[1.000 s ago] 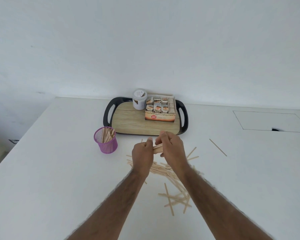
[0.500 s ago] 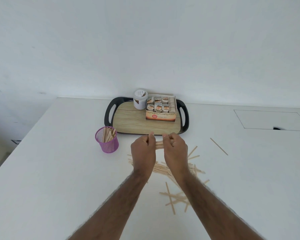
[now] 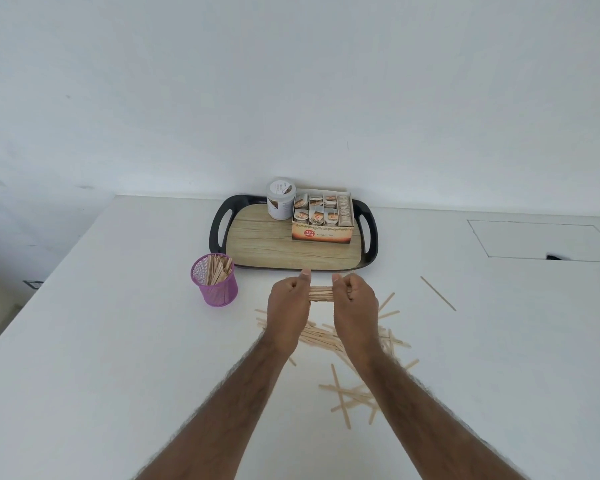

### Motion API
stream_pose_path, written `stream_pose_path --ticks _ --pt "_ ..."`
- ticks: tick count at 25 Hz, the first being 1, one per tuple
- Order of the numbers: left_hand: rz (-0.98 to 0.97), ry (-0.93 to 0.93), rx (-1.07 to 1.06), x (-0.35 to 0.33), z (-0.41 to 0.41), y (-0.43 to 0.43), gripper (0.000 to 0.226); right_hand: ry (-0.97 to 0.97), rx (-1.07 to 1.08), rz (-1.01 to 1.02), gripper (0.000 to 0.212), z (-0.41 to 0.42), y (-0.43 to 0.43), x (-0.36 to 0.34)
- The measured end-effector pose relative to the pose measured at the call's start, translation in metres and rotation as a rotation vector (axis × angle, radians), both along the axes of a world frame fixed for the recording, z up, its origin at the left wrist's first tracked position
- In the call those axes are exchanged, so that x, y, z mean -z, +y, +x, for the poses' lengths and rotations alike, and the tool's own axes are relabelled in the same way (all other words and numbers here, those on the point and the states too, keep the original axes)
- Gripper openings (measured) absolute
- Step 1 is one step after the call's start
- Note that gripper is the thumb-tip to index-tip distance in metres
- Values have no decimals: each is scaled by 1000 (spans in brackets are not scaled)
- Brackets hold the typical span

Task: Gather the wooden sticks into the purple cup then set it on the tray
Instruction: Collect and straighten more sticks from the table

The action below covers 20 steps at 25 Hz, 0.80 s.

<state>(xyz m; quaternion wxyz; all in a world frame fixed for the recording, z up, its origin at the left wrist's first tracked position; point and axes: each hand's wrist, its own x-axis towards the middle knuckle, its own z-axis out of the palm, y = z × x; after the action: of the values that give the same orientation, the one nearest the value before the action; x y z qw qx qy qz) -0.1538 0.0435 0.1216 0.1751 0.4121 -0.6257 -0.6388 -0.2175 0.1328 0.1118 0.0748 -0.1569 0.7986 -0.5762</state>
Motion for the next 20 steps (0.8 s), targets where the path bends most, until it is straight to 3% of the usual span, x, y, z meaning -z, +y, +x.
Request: stream_pose_path --ticks 8,14,18,20 --pt "-58 -7 56 -1 2 -5 41 -28 -48 28 34 -2 3 -3" --pt "-221 -21 -1 9 13 -14 44 -543 -269 -156 32 -13 13 -24" --pt "-290 -13 -8 15 11 -7 44 -423 -212 55 32 0 6 -18" --pt "-312 1 -19 17 12 -7 45 -477 -217 -29 26 -4 10 -15"
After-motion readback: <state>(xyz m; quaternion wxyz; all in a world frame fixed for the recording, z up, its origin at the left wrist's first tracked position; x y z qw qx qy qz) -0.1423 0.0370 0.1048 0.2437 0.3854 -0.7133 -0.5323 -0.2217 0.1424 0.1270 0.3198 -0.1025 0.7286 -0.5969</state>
